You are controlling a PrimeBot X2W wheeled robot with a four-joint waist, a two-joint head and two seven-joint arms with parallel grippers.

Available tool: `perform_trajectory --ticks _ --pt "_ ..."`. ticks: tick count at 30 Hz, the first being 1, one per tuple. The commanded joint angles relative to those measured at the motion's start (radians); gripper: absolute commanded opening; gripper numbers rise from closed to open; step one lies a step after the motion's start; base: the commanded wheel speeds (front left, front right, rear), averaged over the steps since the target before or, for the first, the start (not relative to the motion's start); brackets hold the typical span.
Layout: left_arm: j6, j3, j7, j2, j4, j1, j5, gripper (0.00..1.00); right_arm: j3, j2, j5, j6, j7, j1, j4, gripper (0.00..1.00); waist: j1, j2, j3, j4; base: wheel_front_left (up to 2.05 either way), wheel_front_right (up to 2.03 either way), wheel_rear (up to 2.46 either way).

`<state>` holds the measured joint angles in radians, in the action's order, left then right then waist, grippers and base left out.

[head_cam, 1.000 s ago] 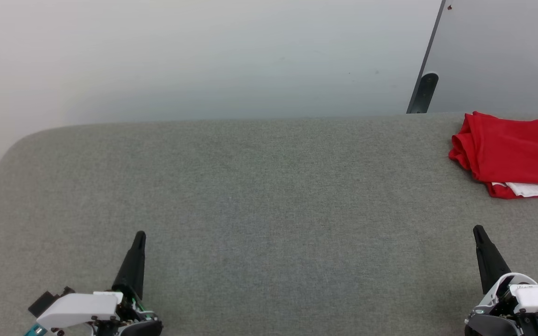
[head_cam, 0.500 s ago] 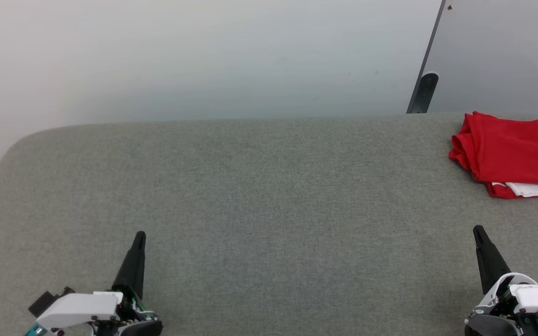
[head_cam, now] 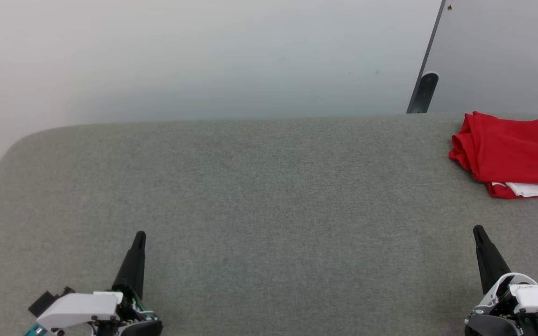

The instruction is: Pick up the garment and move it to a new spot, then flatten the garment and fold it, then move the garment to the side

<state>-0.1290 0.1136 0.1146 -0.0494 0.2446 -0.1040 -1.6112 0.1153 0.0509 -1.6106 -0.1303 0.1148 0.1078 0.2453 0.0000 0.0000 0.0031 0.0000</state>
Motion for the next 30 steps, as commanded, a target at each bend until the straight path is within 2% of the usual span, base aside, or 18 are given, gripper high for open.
perform_trajectory --ticks 1,30 --pt "-0.003 0.003 0.004 0.0 0.002 -0.01 -0.002 0.0 -0.001 -0.003 -0.004 -0.001 0.002 0.002 -0.002 0.0 0.0 0.0 0.0 0.0 0.0 0.0 0.0" --pt "-0.003 0.003 0.003 0.0 0.002 -0.01 -0.002 0.0 -0.001 -0.003 -0.004 -0.001 0.002 0.002 -0.002 0.0 0.0 0.0 0.0 0.0 0.0 0.0 0.0"
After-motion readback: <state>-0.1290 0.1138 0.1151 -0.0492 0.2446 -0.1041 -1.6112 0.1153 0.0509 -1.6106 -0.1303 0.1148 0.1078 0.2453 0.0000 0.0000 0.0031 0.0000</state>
